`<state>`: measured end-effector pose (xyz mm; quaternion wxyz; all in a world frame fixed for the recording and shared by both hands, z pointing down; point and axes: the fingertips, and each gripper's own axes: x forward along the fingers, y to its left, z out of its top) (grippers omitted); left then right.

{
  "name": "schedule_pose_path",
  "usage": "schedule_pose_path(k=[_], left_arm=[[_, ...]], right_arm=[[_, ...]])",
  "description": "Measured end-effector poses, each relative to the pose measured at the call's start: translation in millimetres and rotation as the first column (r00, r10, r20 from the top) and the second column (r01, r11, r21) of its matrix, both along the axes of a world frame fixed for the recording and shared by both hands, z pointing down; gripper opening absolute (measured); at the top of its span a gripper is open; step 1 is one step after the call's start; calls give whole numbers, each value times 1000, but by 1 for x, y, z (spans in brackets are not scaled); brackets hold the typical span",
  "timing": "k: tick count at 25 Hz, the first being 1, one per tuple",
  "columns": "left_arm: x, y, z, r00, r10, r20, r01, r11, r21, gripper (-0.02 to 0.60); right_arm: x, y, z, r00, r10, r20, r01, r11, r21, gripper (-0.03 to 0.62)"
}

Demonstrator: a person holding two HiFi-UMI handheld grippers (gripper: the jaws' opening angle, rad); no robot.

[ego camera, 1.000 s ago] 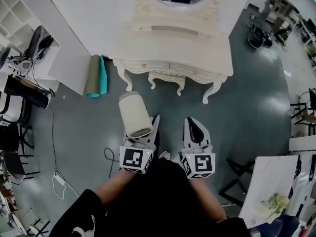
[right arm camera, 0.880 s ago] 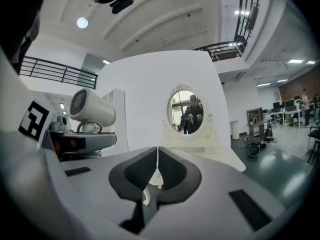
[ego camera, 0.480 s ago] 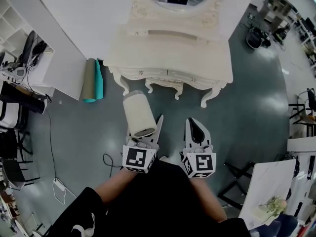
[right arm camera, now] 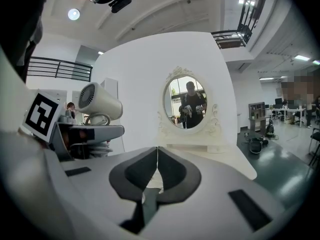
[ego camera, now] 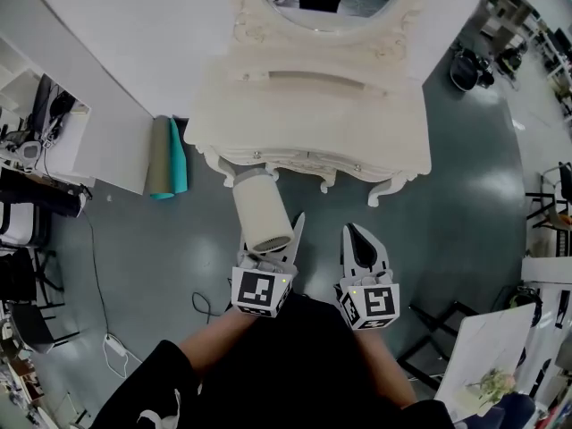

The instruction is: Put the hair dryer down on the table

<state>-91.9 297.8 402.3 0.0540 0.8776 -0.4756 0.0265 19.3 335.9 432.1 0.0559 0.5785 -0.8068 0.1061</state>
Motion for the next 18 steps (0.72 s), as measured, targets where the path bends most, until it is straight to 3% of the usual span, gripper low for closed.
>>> schedule_pose_path(k=[6, 18], left_arm=[[-5, -46, -3, 999, 35, 15, -35, 999, -14, 176], [-26, -129, 12, 997, 71, -14, -72, 996, -49, 176]], right_arm=[[-8, -56, -15, 999, 46, -14, -46, 999, 27, 18], [-40, -147, -17, 997, 41, -58, -40, 999, 21, 18]])
